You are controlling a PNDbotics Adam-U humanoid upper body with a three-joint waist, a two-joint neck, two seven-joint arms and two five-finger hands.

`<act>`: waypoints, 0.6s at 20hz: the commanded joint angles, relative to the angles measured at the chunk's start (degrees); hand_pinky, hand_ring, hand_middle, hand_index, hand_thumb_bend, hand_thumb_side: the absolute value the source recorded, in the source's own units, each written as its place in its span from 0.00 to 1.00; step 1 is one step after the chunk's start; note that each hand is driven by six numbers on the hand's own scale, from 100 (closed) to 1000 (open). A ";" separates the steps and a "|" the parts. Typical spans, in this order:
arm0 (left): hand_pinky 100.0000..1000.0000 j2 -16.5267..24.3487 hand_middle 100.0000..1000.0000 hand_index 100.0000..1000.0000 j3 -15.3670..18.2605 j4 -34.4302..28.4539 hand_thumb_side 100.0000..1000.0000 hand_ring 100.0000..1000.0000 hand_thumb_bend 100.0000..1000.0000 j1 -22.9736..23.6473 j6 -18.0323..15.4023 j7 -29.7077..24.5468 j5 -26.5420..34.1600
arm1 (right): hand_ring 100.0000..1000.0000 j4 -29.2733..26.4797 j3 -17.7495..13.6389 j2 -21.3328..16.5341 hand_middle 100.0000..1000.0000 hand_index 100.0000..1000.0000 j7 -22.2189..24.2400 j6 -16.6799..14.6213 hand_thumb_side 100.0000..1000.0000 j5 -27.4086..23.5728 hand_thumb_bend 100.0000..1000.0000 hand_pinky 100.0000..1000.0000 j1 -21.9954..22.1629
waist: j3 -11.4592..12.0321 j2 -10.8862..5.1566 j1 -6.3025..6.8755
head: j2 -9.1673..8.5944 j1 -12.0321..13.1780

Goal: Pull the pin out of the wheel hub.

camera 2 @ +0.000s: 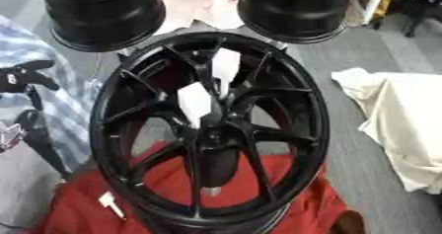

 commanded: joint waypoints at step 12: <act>0.42 0.28 0.67 0.84 0.18 -0.45 0.34 1.00 0.00 -0.37 -19.88 -19.92 -0.46 | 0.78 -1.43 5.18 -7.16 0.89 0.92 7.68 -13.66 0.41 3.58 0.37 0.72 -3.37 | 0.37 -0.59 0.27 | -0.08 -0.24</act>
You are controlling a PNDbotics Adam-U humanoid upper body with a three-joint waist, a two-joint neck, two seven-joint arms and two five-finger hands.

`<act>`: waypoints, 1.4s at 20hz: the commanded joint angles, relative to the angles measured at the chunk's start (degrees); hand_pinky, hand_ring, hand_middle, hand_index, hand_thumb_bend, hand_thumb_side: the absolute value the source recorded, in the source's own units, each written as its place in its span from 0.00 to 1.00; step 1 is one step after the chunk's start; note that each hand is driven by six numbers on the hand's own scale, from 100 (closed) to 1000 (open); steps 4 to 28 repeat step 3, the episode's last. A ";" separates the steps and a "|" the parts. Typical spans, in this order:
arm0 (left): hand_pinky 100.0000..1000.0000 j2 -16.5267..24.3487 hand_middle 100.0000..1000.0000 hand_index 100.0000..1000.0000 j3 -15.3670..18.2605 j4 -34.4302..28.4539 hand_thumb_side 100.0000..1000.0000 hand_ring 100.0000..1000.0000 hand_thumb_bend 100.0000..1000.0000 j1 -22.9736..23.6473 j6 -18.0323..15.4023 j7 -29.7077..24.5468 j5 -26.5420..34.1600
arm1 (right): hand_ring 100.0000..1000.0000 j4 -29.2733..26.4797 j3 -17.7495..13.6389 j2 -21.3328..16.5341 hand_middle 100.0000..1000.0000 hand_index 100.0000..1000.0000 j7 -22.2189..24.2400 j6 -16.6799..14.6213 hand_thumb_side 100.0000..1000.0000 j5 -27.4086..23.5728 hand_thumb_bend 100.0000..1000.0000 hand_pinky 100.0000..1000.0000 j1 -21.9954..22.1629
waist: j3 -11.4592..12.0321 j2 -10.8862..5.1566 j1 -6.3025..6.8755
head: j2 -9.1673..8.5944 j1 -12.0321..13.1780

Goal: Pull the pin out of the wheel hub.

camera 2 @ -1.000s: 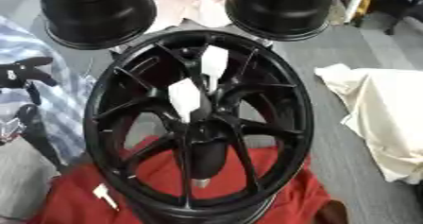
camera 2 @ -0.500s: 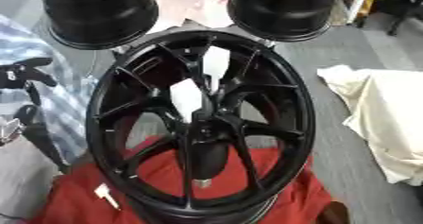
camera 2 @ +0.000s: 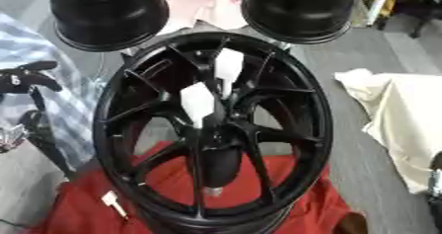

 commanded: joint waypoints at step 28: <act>0.42 0.74 0.67 0.84 0.19 -0.55 0.34 1.00 0.00 -0.44 -19.88 -19.92 -0.22 | 0.77 -1.38 0.57 -2.29 0.89 0.92 1.43 -2.11 0.41 0.35 0.36 0.72 -0.55 | 0.17 -0.57 0.08 | -0.08 -0.33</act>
